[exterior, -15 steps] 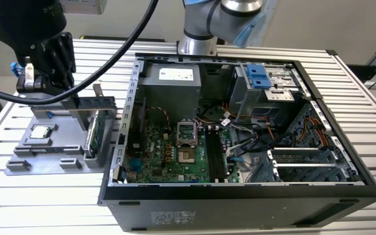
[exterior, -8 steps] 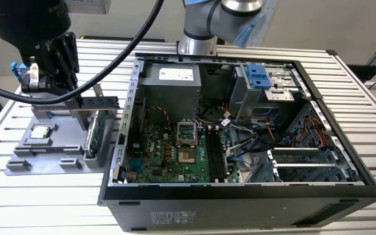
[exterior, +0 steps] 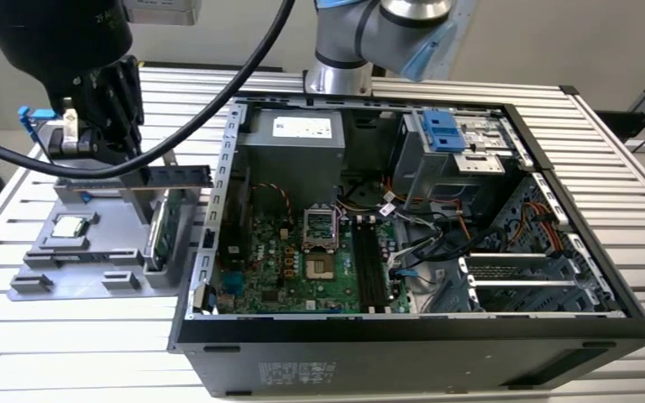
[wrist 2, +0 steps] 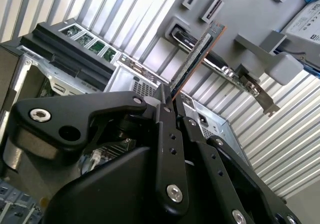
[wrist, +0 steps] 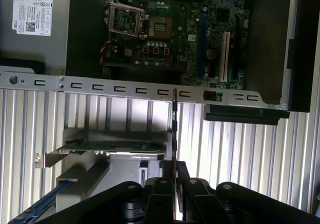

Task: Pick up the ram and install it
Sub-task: 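Pick up the ram and move it above insertion slot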

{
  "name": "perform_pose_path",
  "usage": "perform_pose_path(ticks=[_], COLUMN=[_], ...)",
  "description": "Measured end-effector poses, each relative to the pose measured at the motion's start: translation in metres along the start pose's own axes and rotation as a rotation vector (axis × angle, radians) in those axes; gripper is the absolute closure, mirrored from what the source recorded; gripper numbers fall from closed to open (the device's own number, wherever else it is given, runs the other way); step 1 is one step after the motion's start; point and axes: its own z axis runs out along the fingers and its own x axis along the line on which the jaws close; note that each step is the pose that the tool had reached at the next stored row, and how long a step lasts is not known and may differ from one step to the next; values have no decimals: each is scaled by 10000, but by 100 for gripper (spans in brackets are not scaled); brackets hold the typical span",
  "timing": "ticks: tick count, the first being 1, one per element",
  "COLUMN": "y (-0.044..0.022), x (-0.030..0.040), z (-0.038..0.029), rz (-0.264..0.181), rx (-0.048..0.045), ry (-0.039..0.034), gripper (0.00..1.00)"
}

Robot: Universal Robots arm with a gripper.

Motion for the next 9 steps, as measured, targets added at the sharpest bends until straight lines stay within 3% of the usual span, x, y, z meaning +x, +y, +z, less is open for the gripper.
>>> perform_pose_path(ticks=[9], y=[74], x=[-4], z=[2], rz=[0], rx=[0], ry=[0], gripper=[100])
